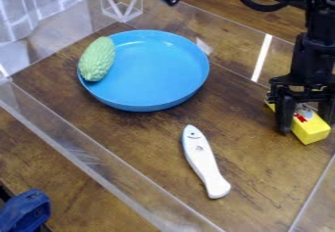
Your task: Put the yellow brick in the blue tray
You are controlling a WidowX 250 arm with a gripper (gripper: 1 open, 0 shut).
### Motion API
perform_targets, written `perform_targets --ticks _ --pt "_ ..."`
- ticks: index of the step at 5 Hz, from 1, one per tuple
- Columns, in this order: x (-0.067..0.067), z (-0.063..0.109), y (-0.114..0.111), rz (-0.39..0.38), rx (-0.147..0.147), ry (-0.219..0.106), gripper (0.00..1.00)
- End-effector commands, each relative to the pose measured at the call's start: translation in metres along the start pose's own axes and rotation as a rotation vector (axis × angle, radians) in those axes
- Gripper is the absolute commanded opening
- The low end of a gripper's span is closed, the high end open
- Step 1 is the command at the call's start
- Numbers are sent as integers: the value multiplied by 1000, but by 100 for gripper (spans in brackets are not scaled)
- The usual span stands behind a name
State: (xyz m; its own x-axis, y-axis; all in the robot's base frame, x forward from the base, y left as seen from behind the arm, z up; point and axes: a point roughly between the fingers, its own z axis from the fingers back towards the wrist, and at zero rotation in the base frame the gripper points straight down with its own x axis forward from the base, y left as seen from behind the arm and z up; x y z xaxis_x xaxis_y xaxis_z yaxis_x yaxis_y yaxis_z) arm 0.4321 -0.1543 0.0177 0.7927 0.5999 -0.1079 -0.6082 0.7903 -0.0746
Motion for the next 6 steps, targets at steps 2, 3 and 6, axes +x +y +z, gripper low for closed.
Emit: perform_targets --ticks 2,3,6 --pt "17 12 -7 -95 -39 -58 0" --pt "17 13 -7 -98 -36 -56 0" --pt "17 14 -7 -110 -30 -50 0"
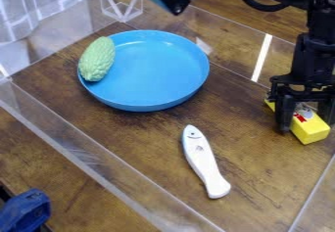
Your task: Put the yellow brick in the blue tray
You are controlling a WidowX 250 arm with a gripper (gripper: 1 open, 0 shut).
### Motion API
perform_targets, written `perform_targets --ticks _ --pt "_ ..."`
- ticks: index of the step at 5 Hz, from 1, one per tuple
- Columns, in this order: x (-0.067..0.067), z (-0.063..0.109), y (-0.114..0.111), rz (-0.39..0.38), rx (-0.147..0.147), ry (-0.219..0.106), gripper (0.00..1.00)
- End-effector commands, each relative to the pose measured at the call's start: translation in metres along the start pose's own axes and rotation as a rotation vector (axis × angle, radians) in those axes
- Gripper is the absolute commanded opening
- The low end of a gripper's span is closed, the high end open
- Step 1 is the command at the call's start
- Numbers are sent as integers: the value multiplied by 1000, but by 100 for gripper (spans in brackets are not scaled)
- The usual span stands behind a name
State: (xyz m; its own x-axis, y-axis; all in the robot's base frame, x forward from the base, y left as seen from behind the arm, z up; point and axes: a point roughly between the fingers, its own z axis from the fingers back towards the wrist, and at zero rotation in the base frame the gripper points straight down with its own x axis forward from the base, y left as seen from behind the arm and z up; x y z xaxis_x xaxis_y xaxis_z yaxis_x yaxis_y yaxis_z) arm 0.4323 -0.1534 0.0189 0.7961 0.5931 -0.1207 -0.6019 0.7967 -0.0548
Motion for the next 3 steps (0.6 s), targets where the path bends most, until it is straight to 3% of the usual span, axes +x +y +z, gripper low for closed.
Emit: perform_targets --ticks 1,3 --pt "17 13 -8 -106 -47 -63 0" --pt "17 12 -8 -116 -42 -60 0"
